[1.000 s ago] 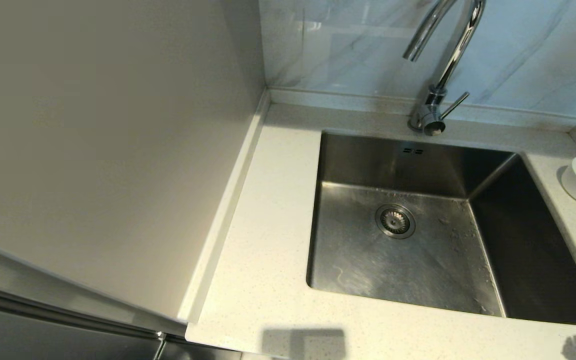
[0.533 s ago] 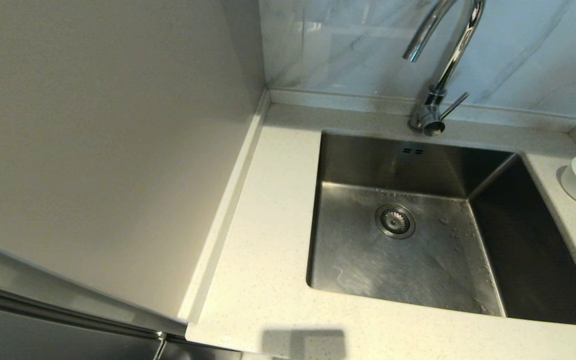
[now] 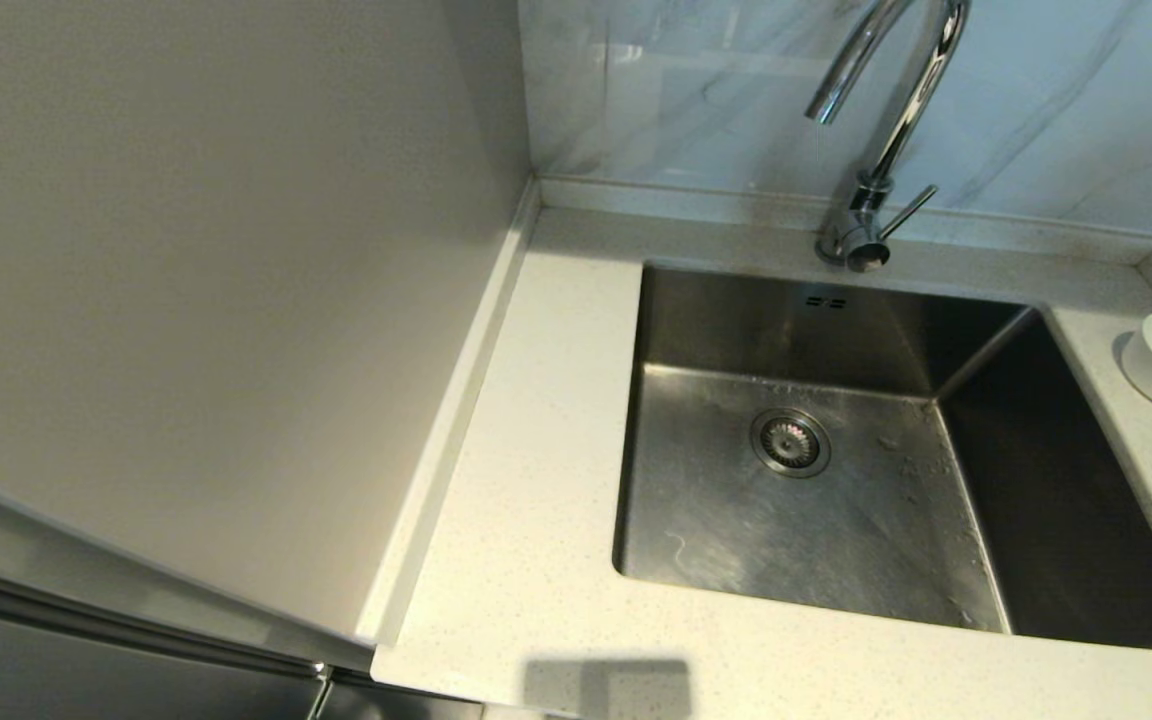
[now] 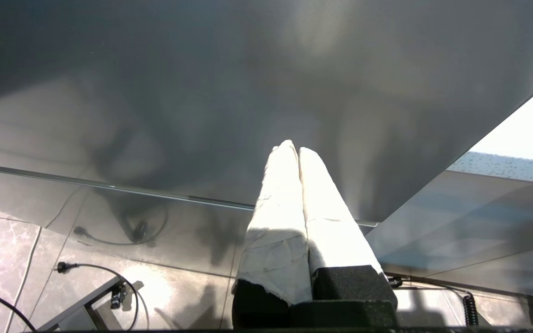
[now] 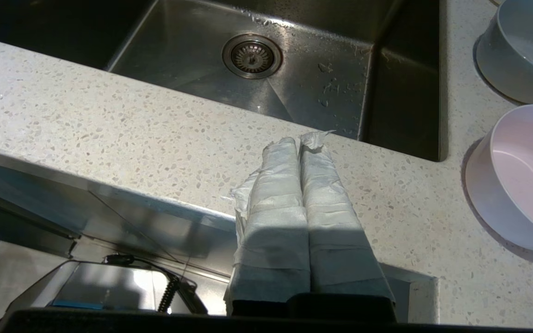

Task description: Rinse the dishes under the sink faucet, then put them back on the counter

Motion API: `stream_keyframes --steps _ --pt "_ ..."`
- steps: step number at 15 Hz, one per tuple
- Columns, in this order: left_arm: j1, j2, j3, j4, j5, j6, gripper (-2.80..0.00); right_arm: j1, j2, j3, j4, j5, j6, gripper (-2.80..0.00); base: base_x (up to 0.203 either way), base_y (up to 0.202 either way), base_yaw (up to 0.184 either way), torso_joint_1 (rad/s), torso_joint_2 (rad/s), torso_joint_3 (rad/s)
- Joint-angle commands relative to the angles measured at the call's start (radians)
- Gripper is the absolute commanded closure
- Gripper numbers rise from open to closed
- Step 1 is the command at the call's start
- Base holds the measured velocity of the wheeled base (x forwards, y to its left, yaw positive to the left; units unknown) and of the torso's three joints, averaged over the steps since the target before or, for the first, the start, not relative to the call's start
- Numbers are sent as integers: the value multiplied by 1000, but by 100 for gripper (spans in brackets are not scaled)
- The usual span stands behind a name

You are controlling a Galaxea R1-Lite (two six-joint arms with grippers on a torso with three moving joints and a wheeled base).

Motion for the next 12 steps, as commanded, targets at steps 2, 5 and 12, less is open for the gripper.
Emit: stream_keyframes --steps 2,5,12 --pt "0 -3 0 0 1 -1 0 1 0 0 2 1 0 0 0 0 0 0 0 0" --pt "0 -3 0 0 1 -1 0 1 0 0 2 0 0 0 0 0 0 0 0 0" --pt "0 -3 0 0 1 -1 0 1 0 0 2 -13 72 0 0 0 0 0 0 0"
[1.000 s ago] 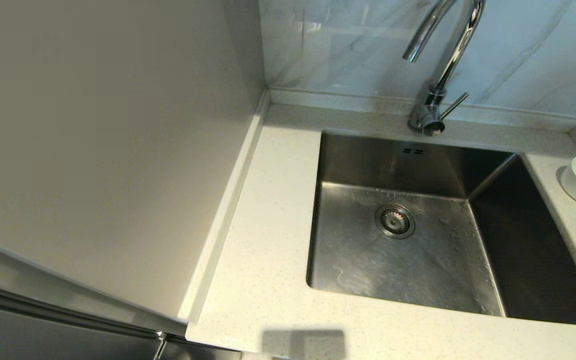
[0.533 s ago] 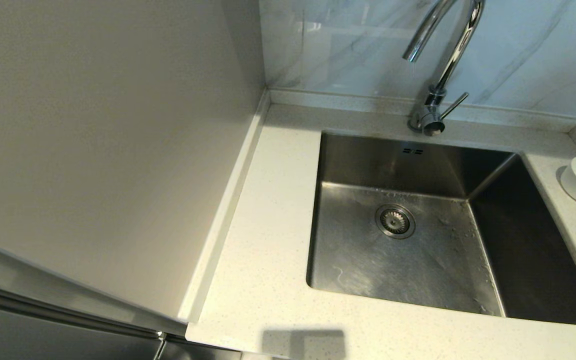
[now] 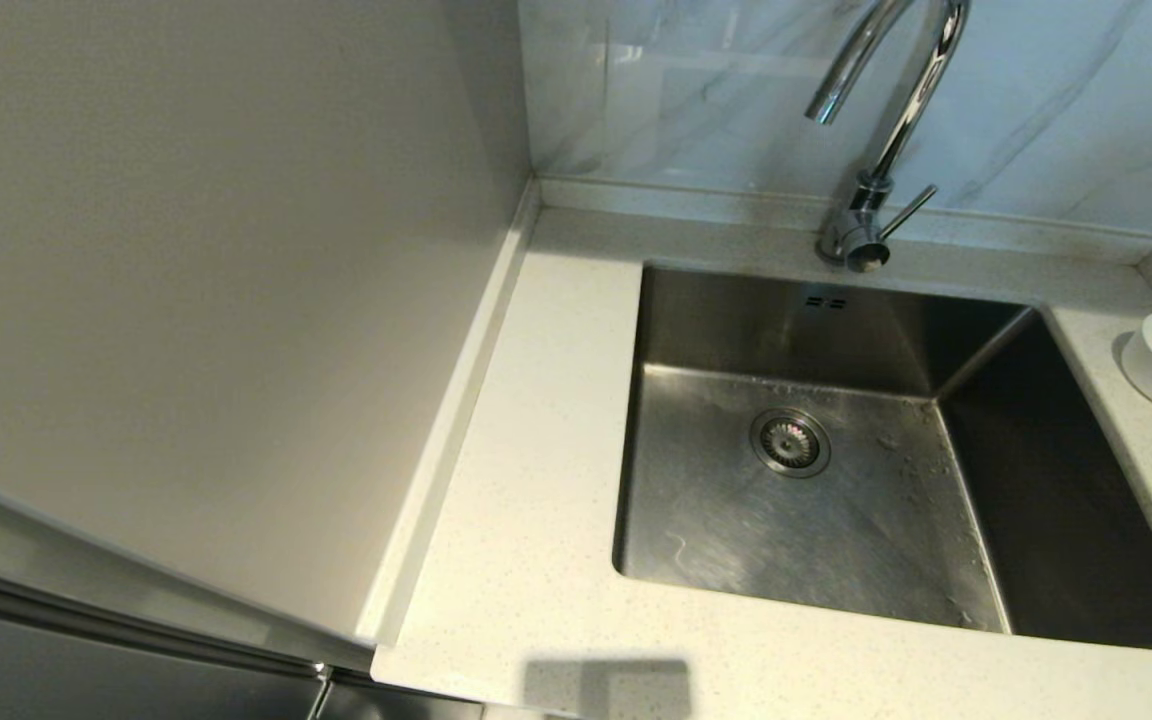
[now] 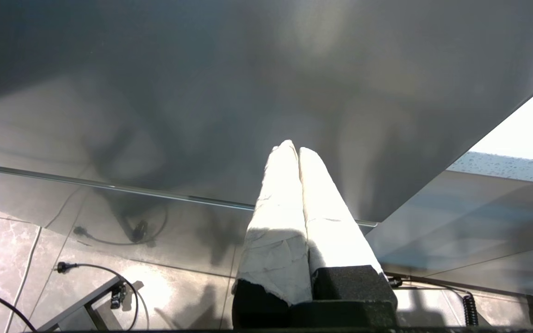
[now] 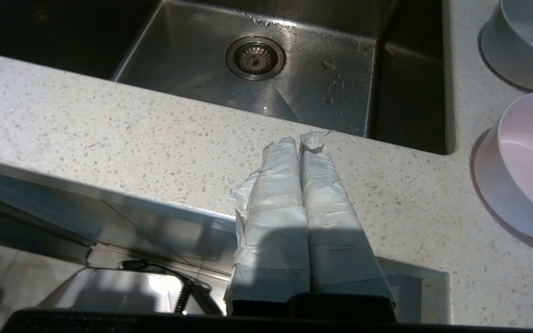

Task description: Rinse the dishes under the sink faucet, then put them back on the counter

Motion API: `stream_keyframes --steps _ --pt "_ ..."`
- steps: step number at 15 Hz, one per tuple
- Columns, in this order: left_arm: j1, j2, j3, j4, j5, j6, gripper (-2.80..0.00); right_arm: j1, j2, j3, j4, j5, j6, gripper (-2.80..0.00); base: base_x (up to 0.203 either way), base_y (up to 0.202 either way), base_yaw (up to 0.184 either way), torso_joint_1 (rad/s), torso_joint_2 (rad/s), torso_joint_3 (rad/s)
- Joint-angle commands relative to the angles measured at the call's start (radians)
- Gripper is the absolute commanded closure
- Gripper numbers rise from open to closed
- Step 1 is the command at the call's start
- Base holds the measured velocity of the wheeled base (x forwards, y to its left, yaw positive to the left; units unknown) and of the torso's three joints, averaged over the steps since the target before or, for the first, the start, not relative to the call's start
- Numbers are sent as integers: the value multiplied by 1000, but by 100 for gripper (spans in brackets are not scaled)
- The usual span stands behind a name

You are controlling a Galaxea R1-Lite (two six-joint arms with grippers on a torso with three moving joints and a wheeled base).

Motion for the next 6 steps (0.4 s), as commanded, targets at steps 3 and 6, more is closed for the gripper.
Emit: stream_keyframes --steps 3,6 --pt "0 -3 0 -1 0 -1 0 0 2 0 1 -8 8 0 0 0 0 0 0 0" --pt "0 -3 0 -1 0 -1 0 0 2 0 1 -8 7 0 0 0 0 0 0 0"
